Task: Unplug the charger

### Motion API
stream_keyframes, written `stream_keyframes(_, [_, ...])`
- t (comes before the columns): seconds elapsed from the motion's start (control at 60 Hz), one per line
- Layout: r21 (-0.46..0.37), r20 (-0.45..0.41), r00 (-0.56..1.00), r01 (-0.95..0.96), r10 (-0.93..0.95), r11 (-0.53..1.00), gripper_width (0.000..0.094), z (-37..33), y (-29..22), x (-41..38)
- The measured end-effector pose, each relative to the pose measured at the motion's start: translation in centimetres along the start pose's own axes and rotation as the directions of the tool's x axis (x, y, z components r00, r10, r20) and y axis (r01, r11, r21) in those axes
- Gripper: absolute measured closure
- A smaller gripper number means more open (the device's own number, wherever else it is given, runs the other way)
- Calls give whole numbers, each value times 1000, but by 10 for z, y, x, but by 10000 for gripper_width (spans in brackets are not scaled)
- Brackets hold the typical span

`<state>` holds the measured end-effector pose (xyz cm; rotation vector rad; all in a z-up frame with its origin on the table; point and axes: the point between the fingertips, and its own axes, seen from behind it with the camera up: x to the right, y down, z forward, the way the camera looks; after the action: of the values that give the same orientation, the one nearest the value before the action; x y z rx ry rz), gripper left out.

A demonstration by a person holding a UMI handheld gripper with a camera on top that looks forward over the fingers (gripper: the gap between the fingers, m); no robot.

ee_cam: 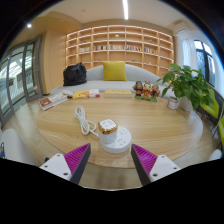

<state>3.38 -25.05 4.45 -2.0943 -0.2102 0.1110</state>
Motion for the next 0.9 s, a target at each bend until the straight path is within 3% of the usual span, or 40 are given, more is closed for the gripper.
stream_keyframes(0.183, [46,-35,999,-21,23,999,148,66,-15,-15])
stream_keyframes(0.233, [70,-55,998,-31,35,997,214,77,-20,-9])
stream_keyframes(0.333, [111,-57,997,-37,44,993,479,84,-31,-11])
stream_keyframes(0.533, [121,-55,996,-58,65,991,672,85,-33,-12])
stream_keyframes(0.667, [129,-72,996,-45,54,991,705,84,-37,-12])
stream_keyframes(0.7, [177,-67,996,-50,63,983,706,72,-60,-12])
stream_keyframes(0.733, [349,-107,994,28,10,937,706,46,-108,-5])
stream_keyframes(0.783, [502,-165,985,126,-49,855,707,-2,-189,-6])
stream_keyframes(0.8, [534,-164,985,129,-47,836,706,-23,-224,-6])
stream_keyframes(0.9, [594,-19,1000,-5,20,805,708,-53,-300,-9])
